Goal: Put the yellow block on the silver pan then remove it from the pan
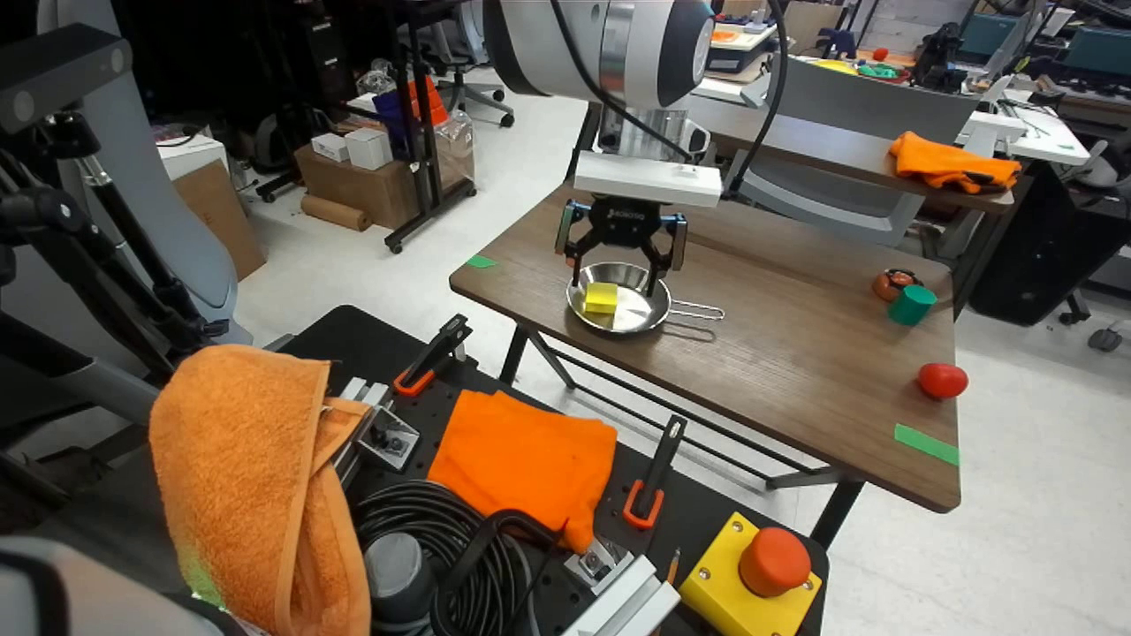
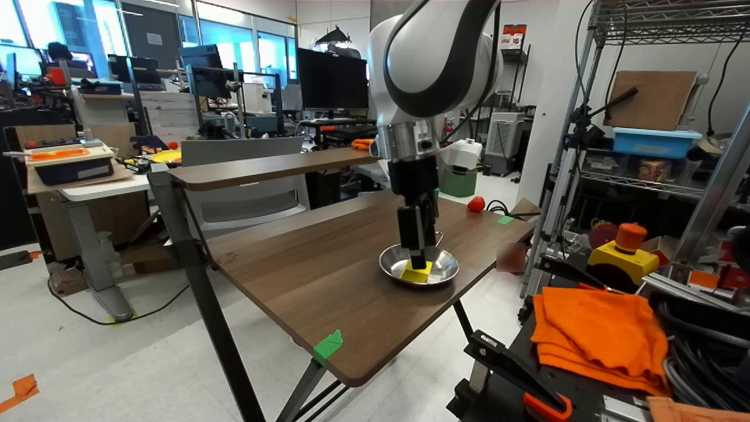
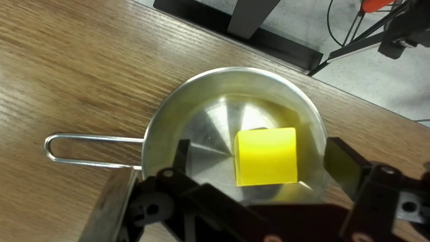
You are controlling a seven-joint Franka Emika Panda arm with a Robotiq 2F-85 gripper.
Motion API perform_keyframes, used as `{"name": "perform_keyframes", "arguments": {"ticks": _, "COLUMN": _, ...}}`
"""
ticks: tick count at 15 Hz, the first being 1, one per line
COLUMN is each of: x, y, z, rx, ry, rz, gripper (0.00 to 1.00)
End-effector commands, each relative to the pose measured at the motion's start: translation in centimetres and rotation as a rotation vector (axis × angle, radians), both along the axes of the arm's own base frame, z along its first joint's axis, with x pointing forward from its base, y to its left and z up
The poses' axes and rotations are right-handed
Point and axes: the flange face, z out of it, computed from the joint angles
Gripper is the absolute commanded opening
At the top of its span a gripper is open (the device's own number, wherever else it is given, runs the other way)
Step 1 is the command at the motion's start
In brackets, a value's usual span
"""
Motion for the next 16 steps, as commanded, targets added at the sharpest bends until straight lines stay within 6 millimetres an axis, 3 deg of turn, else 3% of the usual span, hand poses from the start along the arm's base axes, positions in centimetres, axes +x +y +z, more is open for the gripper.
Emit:
{"name": "perform_keyframes", "arguments": {"ticks": 1, "x": -0.1, "y": 0.0, "z": 0.2, "rx": -0.024, "ry": 0.023, "rz": 0.003, "gripper": 1.0}}
{"name": "perform_keyframes", "arguments": {"ticks": 9, "x": -0.1, "y": 0.5, "z": -0.2, "rx": -0.153, "ry": 0.047, "rz": 0.071, "gripper": 1.0}}
{"name": "perform_keyframes", "arguments": {"ticks": 16, "x": 0.4, "y": 1.0, "z": -0.3, "rx": -0.066, "ry": -0.016, "rz": 0.072, "gripper": 1.0}}
